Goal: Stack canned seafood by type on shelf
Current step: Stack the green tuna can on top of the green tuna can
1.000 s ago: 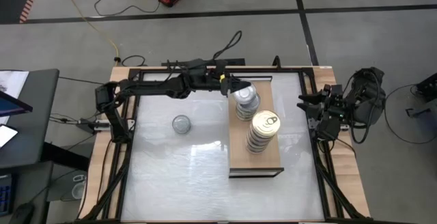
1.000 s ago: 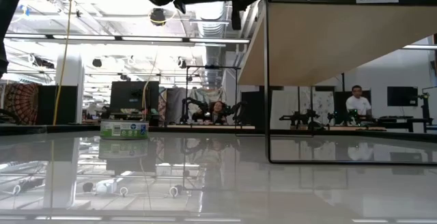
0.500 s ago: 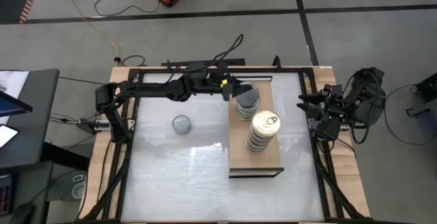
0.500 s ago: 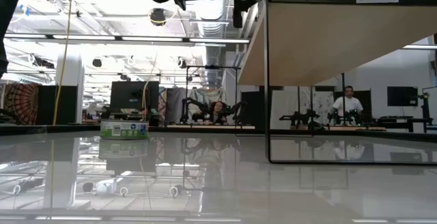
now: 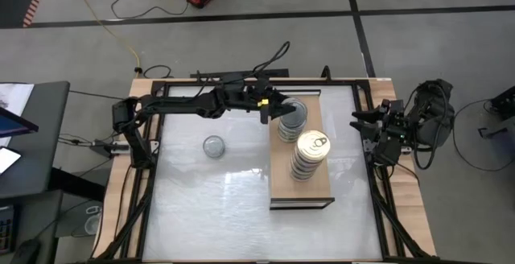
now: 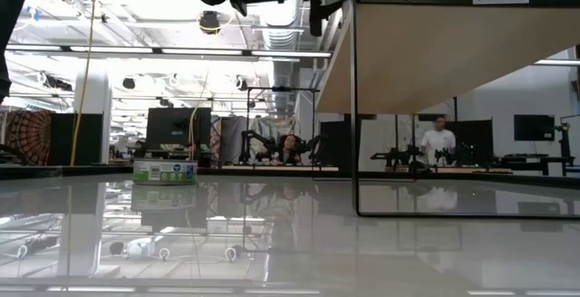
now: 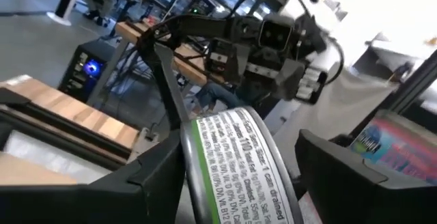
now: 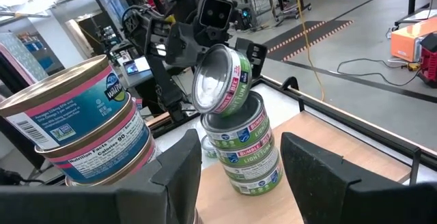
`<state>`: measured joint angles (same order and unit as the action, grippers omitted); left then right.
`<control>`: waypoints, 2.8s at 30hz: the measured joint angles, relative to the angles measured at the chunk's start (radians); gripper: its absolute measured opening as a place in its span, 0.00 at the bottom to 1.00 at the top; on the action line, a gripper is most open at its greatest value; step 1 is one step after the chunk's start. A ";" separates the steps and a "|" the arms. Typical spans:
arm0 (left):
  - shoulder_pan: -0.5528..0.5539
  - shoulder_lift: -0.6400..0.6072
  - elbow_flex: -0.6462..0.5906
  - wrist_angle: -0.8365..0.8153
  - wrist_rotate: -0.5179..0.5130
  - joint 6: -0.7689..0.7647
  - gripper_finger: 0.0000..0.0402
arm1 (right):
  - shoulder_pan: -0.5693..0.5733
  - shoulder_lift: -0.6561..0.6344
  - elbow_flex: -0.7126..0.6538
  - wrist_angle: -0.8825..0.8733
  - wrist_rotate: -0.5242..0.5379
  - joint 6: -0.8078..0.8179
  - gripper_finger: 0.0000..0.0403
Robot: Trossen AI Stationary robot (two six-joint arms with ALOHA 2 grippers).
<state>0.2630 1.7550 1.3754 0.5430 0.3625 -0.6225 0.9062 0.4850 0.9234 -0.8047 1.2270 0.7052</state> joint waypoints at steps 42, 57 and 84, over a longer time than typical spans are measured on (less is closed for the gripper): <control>0.000 -0.102 0.156 -0.651 -0.104 0.398 0.68 | 0.000 0.000 0.000 0.002 0.000 0.002 0.56; -0.012 -0.177 0.156 -0.687 -0.162 0.496 0.68 | 0.000 0.000 0.000 0.002 0.000 0.001 0.56; -0.043 -0.119 0.142 -0.621 -0.287 0.480 0.68 | 0.000 0.005 0.000 0.006 0.000 -0.004 0.56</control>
<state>0.2199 1.6359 1.5173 -0.0778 0.0750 -0.1426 0.9062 0.4904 0.9234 -0.7990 1.2266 0.7010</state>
